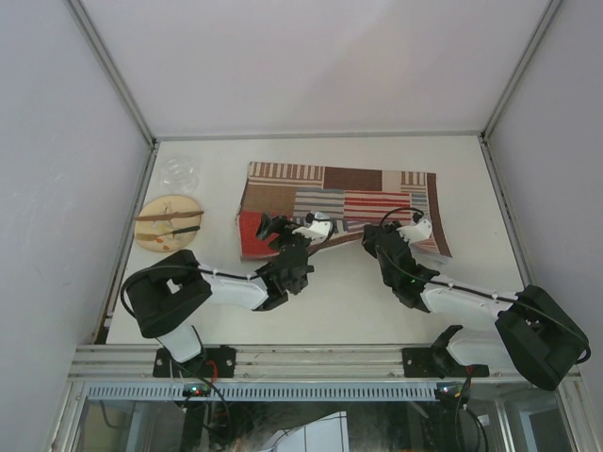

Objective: Set the dinner table for one person
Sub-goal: Flatten out the napkin at the center of the board.

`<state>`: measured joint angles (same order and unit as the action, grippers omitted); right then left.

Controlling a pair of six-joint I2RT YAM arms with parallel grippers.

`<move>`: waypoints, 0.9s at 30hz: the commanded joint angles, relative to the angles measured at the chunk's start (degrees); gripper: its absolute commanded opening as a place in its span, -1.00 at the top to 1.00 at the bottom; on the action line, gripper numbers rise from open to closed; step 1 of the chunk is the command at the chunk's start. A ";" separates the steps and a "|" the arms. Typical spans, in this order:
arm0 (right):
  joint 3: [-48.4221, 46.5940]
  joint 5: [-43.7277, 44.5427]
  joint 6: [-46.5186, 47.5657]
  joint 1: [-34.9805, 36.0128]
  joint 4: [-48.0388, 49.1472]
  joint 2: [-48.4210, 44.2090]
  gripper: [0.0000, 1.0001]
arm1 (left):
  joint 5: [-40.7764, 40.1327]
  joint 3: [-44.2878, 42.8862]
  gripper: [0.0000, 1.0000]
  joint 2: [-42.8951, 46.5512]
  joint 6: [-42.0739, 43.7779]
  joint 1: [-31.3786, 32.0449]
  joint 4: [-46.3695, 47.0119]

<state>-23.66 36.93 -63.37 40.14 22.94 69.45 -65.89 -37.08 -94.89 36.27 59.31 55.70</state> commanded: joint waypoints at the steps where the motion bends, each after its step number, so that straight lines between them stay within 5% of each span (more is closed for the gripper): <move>1: 0.13 1.62 0.91 0.03 3.53 -1.30 1.00 | -0.56 -0.81 -0.68 2.44 -3.62 0.20 -3.01; 6: -0.94 0.15 2.12 -0.92 4.60 -0.56 1.00 | -1.49 0.89 -0.71 3.82 -17.20 2.81 -10.21; 14: -3.14 -2.61 4.44 -1.71 4.08 -1.57 1.00 | 0.74 1.43 -0.77 -0.22 -29.81 6.35 -9.03; 27: -4.29 -3.12 5.06 -1.90 2.34 -2.60 1.00 | 7.59 -1.99 -0.85 -11.52 -27.12 8.45 1.97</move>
<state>-25.17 33.87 -59.29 38.59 23.16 69.08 -59.86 -36.82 -105.23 9.02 67.85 50.48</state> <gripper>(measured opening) 0.008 0.918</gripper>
